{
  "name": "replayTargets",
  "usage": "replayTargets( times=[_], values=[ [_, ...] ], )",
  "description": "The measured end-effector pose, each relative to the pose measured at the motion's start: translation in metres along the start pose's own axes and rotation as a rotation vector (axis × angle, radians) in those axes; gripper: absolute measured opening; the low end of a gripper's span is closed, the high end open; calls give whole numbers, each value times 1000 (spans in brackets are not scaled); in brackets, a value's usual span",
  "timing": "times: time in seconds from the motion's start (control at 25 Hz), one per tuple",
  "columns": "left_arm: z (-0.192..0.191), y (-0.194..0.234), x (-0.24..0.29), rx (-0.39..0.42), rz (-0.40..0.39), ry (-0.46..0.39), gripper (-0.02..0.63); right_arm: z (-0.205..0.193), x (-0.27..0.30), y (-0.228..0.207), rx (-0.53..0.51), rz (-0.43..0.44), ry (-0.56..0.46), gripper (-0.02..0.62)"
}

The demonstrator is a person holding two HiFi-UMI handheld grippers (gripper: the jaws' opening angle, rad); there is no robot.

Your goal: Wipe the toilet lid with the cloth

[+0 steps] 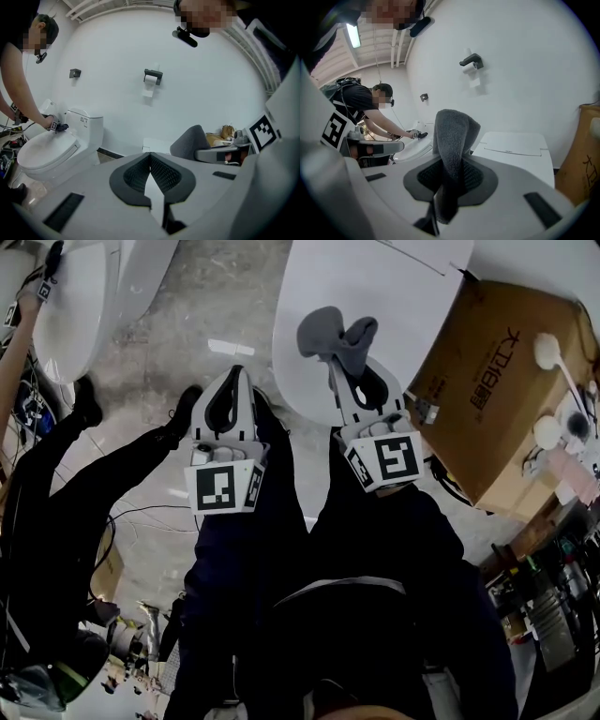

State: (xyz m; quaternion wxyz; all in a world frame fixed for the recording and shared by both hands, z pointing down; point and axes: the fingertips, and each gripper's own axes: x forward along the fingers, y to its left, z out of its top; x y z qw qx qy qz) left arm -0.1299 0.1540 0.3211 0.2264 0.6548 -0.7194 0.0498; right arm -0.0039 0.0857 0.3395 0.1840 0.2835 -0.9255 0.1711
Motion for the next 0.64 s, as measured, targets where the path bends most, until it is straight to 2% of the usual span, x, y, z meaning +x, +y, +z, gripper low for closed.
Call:
replayTargets(
  times=[0.64],
  values=[
    [3, 0, 0, 1, 2, 4, 15, 9, -1, -2, -5, -15, -8, 74]
  ],
)
